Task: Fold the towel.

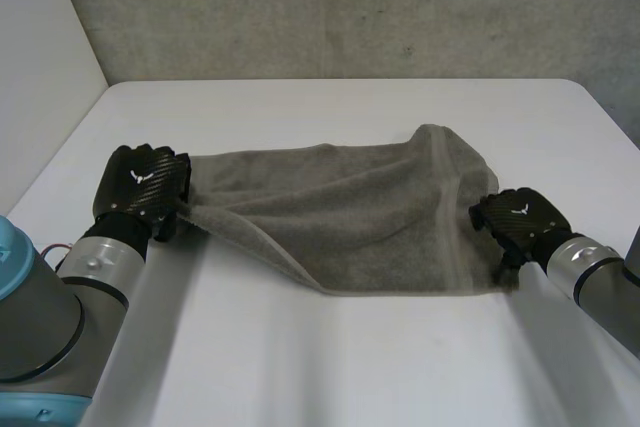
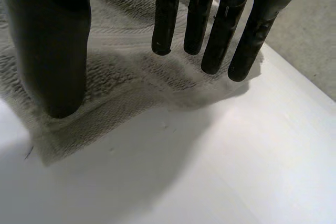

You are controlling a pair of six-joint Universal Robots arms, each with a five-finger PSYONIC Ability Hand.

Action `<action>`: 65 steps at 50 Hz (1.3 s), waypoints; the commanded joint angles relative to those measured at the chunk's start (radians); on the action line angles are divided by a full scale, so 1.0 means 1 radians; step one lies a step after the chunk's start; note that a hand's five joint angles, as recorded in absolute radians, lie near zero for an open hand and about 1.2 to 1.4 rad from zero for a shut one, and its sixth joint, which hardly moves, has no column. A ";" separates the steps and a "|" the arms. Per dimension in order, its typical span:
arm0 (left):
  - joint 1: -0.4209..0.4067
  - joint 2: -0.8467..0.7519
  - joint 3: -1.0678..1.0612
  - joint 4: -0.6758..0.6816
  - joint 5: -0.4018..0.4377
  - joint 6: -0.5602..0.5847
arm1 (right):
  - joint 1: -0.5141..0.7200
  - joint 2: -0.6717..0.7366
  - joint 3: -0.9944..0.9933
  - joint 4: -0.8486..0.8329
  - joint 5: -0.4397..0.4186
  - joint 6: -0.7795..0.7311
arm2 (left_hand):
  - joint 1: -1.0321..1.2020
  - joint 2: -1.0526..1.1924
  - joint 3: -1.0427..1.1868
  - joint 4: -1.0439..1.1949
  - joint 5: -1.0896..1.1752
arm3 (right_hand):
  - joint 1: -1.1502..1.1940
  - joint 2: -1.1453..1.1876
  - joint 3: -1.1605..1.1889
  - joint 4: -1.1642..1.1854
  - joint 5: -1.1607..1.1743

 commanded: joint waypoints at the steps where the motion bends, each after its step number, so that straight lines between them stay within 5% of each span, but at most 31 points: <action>1: 0.001 0.000 0.000 0.000 0.000 0.000 | 0.001 0.001 -0.022 -0.018 0.003 0.024 | 0.238 0.180 0.180 0.178 0.187 | 0.013 0.028 0.018 0.023 0.019; 34: -0.007 0.001 -0.008 0.000 0.002 0.000 | 0.000 -0.020 0.013 0.112 -0.006 -0.010 | 0.238 0.180 0.180 0.178 0.187 | -0.254 -0.240 -0.250 -0.244 -0.248; 65: -0.007 0.001 -0.008 0.000 0.000 0.000 | 0.014 0.032 -0.015 -0.016 0.003 0.004 | 0.238 0.180 0.180 0.178 0.187 | -0.133 -0.119 -0.129 -0.124 -0.128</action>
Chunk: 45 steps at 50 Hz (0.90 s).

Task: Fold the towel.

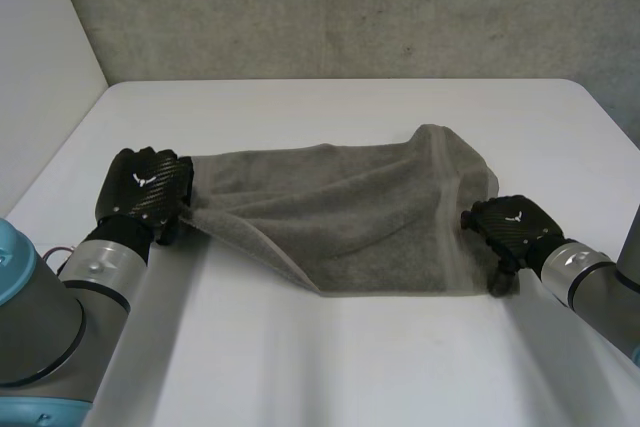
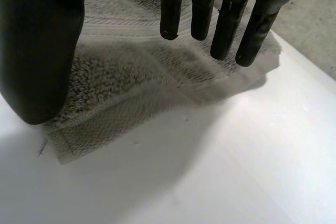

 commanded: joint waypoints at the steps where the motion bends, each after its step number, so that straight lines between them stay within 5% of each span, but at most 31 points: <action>1: 0.000 0.000 0.000 0.000 -0.001 0.000 | 0.002 0.000 -0.005 -0.035 0.003 0.005 | 0.238 0.180 0.180 0.178 0.187 | 0.048 0.041 0.048 0.056 0.037; 20: -0.003 0.000 0.000 0.000 0.001 0.000 | 0.048 0.003 -0.017 -0.077 0.007 0.054 | 0.238 0.180 0.180 0.178 0.187 | 0.189 0.182 0.189 0.197 0.178; 26: -0.003 0.000 0.000 0.000 -0.001 0.000 | 0.059 0.000 -0.019 -0.078 0.007 0.056 | 0.238 0.180 0.180 0.178 0.187 | 0.750 0.742 0.750 0.757 0.739; 27: -0.003 0.000 0.000 0.000 -0.001 0.000 | 0.059 0.000 -0.019 -0.078 0.006 0.056 | 0.238 0.180 0.180 0.178 0.187 | 1.002 0.994 1.002 1.009 0.991; 37: 0.008 0.002 0.000 0.000 -0.001 0.002 | 0.045 -0.119 -0.011 -0.047 0.006 0.094 | 0.238 0.180 0.180 0.178 0.187 | 1.004 0.997 1.004 1.012 0.993; 45: 0.008 0.069 -0.034 -0.073 -0.002 0.014 | 0.004 -0.211 -0.065 0.321 -0.014 -0.033 | 0.238 0.180 0.180 0.178 0.187 | 1.004 0.997 1.004 1.012 0.993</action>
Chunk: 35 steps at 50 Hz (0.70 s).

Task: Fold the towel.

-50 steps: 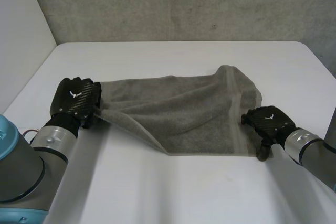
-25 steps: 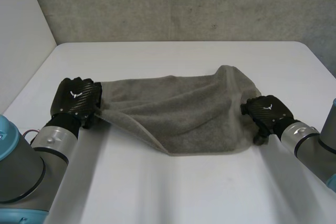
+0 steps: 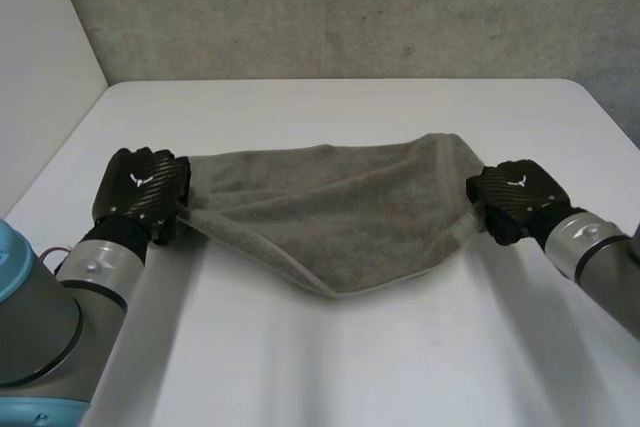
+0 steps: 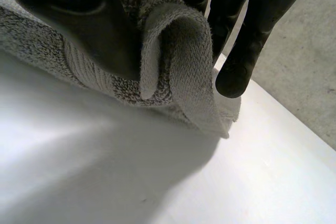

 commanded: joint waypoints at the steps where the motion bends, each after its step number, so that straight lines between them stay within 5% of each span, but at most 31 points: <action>1: 0.000 0.060 -0.029 -0.065 -0.001 0.009 | -0.059 -0.072 -0.043 0.329 -0.015 -0.149 | 0.238 0.180 0.180 0.178 0.187 | 0.067 0.080 0.091 0.064 0.064; 8: -0.003 0.247 -0.058 -0.267 0.000 0.007 | -0.146 -0.191 -0.096 0.732 -0.037 -0.410 | 0.238 0.180 0.180 0.178 0.187 | 0.067 0.080 0.091 0.064 0.064; 13: -0.006 0.303 -0.078 -0.358 0.002 0.013 | -0.259 -0.210 -0.149 0.826 -0.102 -0.459 | 0.238 0.180 0.180 0.178 0.187 | 0.067 0.080 0.091 0.064 0.064; 25: 0.003 0.063 -0.041 -0.340 0.000 0.010 | -0.268 -0.109 -0.173 0.842 -0.149 -0.462 | 0.238 0.180 0.180 0.178 0.187 | 0.067 0.080 0.091 0.064 0.064; 35: 0.006 -0.096 0.114 -0.222 0.000 0.009 | -0.202 0.023 -0.216 0.600 -0.138 -0.203 | 0.238 0.180 0.180 0.178 0.187 | 0.067 0.080 0.091 0.064 0.064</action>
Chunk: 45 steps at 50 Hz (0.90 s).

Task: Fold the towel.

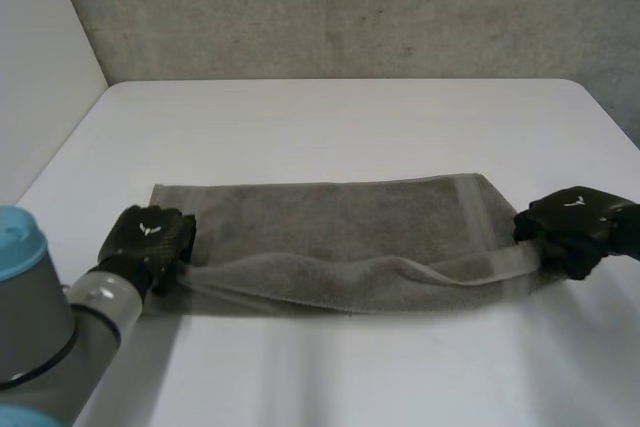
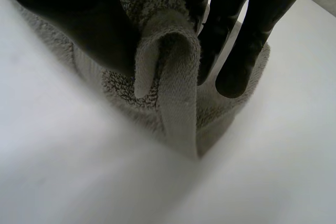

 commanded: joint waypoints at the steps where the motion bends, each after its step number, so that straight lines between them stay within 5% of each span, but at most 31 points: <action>1: 0.001 -0.064 0.092 0.091 0.000 0.001 | 0.024 0.065 -0.018 -0.155 0.016 0.141 | 0.238 0.179 0.179 0.178 0.187 | 0.067 0.080 0.067 0.064 0.054; 15: 0.003 -0.122 0.087 0.105 0.048 0.007 | 0.044 0.085 -0.019 -0.314 0.060 0.230 | 0.238 0.179 0.179 0.178 0.187 | 0.067 0.080 0.067 0.064 0.054; 20: 0.017 -0.230 0.266 0.254 0.138 0.052 | 0.118 0.119 -0.110 -0.437 0.091 0.354 | 0.238 0.179 0.179 0.178 0.187 | 0.067 0.080 0.067 0.064 0.054; 24: 0.017 -0.286 0.366 0.335 0.135 0.058 | 0.161 0.143 -0.179 -0.613 0.196 0.468 | 0.238 0.179 0.179 0.178 0.187 | 0.067 0.080 0.067 0.064 0.054; 29: 0.017 -0.303 0.526 0.430 0.097 0.053 | 0.210 0.116 -0.219 -0.880 0.235 0.574 | 0.238 0.179 0.179 0.178 0.187 | 0.067 0.080 0.067 0.064 0.054; 35: 0.003 -0.172 0.678 0.634 -0.053 0.034 | 0.224 -0.040 -0.251 -1.269 0.311 0.782 | 0.238 0.179 0.179 0.178 0.187 | 0.067 0.080 0.067 0.064 0.054; 40: -0.003 -0.085 0.636 0.746 -0.072 -0.012 | 0.219 -0.065 -0.285 -1.173 0.295 0.818 | 0.238 0.179 0.179 0.178 0.187 | 0.067 0.080 0.067 0.064 0.054; 45: 0.012 -0.051 0.433 0.646 -0.063 -0.057 | 0.221 -0.010 -0.325 -0.743 0.181 0.680 | 0.238 0.179 0.179 0.178 0.187 | 0.067 0.080 0.067 0.064 0.054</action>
